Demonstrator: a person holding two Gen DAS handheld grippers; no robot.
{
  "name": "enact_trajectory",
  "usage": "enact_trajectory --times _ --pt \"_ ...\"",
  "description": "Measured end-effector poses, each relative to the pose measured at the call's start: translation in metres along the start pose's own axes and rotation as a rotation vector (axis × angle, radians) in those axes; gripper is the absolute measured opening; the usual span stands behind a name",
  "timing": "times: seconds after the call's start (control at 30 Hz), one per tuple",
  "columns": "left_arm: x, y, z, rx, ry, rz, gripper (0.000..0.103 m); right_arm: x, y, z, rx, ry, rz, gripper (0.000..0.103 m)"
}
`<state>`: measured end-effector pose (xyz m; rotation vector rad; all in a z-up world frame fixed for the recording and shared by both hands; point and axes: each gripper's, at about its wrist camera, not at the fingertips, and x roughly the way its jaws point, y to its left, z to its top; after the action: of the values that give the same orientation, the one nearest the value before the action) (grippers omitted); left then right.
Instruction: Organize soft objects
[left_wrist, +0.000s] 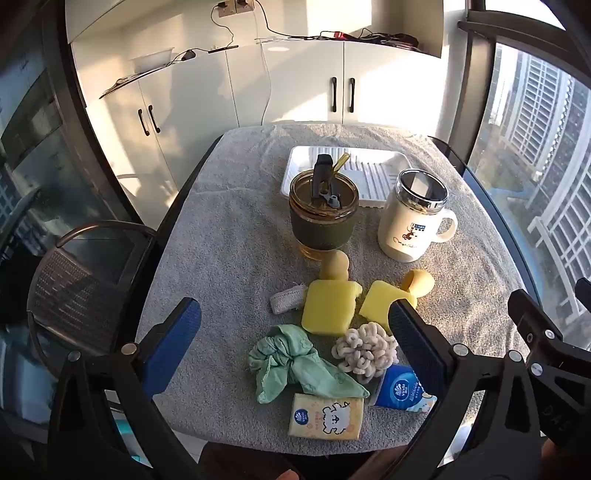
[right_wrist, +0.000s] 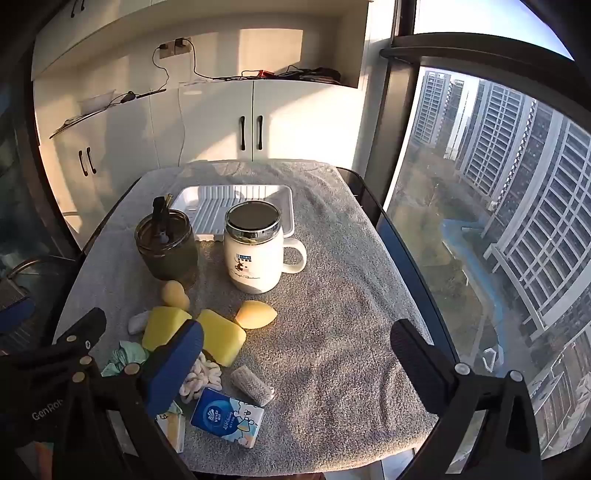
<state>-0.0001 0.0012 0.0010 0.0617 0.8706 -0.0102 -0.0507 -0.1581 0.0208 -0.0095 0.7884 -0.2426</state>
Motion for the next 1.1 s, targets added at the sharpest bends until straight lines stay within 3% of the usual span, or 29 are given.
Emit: enact_trajectory --times 0.23,0.3,1.1 --pt "0.0 -0.002 0.001 0.025 -0.005 0.043 0.103 0.0 0.002 0.0 0.007 0.009 0.002 0.103" --pt "-0.002 -0.002 -0.001 0.002 -0.011 0.003 0.103 0.0 0.002 0.0 0.004 0.008 -0.001 0.103" --pt "-0.006 0.002 0.001 0.004 -0.015 0.011 0.103 -0.002 0.003 -0.002 -0.01 -0.011 0.007 0.103"
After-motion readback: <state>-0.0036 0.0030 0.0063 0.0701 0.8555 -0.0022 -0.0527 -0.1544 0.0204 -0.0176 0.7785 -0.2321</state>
